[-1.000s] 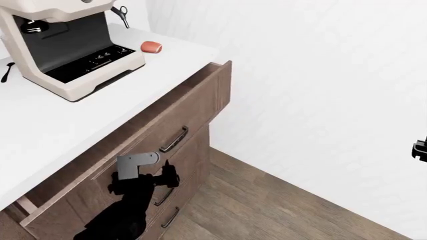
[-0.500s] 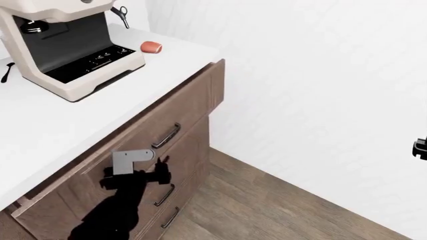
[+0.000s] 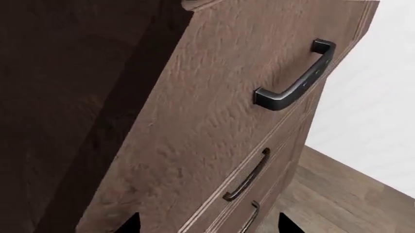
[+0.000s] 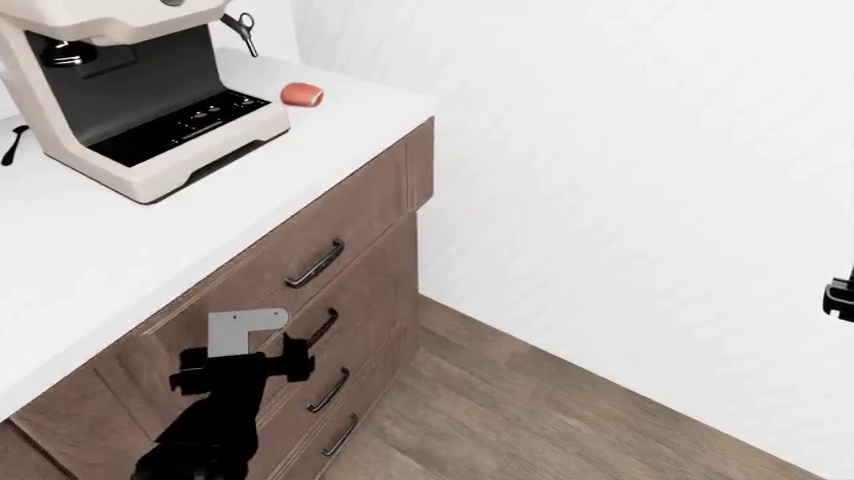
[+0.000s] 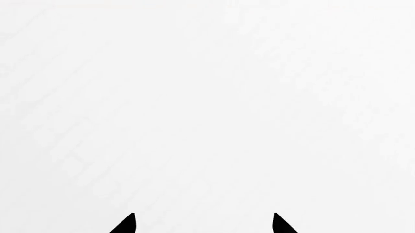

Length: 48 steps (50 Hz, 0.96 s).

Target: Close the right drawer.

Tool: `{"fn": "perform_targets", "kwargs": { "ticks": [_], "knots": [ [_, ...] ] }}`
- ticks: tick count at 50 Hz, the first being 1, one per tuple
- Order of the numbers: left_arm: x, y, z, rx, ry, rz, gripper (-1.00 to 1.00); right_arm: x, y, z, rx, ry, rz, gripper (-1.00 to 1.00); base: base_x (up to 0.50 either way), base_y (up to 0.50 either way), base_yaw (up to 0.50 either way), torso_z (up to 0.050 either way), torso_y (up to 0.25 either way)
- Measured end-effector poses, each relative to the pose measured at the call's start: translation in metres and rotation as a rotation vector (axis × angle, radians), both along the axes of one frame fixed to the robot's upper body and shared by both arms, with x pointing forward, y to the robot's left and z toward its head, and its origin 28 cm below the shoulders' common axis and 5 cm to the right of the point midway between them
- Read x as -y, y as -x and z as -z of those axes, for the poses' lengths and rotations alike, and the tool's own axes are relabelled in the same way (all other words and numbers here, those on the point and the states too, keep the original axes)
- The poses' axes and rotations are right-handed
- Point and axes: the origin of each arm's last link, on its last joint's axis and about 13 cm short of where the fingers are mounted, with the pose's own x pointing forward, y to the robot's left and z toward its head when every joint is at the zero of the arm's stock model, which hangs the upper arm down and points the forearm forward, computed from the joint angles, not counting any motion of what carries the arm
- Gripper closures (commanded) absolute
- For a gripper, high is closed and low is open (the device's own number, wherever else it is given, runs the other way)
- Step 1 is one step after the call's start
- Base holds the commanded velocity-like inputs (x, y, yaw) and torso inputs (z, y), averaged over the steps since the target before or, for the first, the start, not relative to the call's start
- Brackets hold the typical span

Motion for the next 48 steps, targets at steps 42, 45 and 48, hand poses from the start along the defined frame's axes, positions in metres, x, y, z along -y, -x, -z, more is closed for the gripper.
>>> {"fn": "perform_targets", "kwargs": {
  "ticks": [42,45,48],
  "knots": [
    [-0.020,0.010,0.007,0.001,-0.302,-0.358,-1.00,-0.002,0.002,0.000,0.005,0.010,-0.010,-1.00,0.00,0.00,0.00,0.000,0.000],
    [-0.020,0.010,0.007,-0.014,-0.326,-0.355,-1.00,-0.002,0.002,-0.001,0.007,0.011,-0.011,-1.00,0.01,0.00,0.01,-0.004,0.000],
    [-0.020,0.009,0.007,-0.030,-0.346,-0.351,-1.00,-0.002,0.003,-0.001,0.008,0.012,-0.011,-1.00,0.01,0.00,0.01,0.000,0.000]
  ]
}}
